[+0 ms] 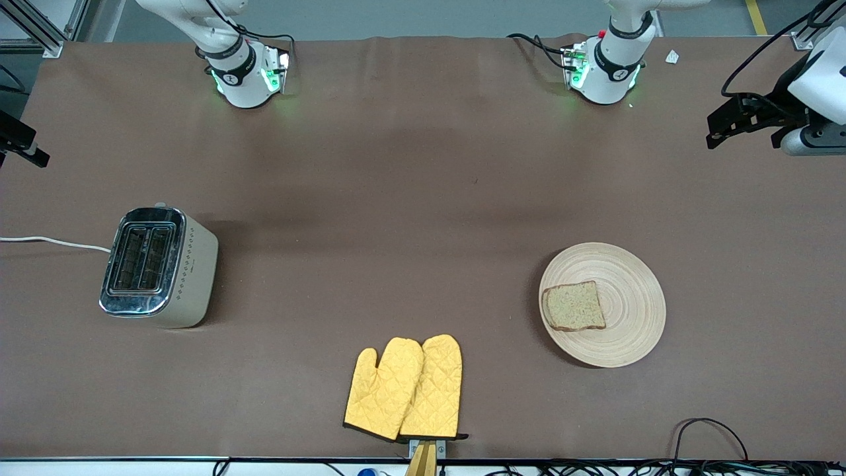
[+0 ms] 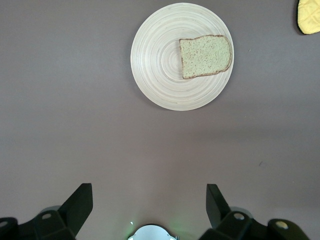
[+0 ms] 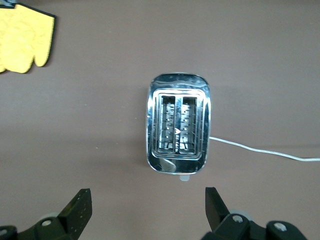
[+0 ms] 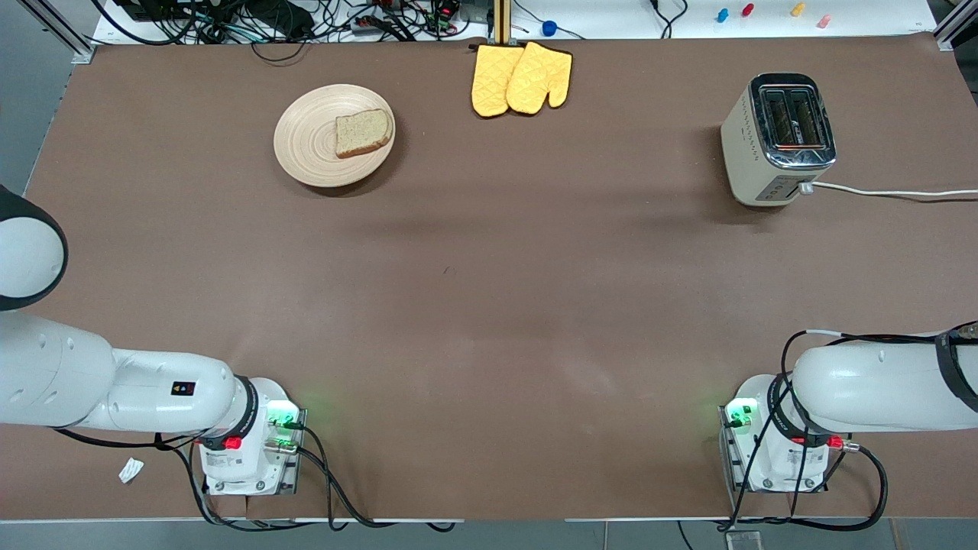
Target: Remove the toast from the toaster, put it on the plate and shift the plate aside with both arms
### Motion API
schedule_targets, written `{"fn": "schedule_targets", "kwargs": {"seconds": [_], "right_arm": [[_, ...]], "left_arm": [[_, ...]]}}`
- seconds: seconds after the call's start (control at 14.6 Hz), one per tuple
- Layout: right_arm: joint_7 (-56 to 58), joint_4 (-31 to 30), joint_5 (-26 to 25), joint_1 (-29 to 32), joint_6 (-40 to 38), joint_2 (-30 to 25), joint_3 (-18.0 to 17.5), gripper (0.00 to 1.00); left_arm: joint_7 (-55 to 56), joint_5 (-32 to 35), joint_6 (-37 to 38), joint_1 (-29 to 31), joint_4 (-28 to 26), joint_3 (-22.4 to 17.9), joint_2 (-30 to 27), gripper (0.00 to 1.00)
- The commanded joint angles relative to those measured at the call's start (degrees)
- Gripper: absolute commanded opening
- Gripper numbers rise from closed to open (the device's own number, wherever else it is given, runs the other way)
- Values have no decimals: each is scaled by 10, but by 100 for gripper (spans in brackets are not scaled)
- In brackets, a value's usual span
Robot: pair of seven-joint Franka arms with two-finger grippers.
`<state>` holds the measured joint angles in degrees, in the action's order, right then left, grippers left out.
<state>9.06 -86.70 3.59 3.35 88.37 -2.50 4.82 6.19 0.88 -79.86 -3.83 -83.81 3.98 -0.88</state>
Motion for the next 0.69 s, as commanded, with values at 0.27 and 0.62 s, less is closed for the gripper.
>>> {"fn": "schedule_targets", "kwargs": {"seconds": [0.27,0.62], "right_arm": [[-62,-3,-46,-41,-19,-2,-1,100],[-66,-5,-47,-40,-38,-6,-1,100]], "left_arm": [[-11,8,6,3,17,-2,7,100],[-10,10,6,2,18,-5,9,100]]}}
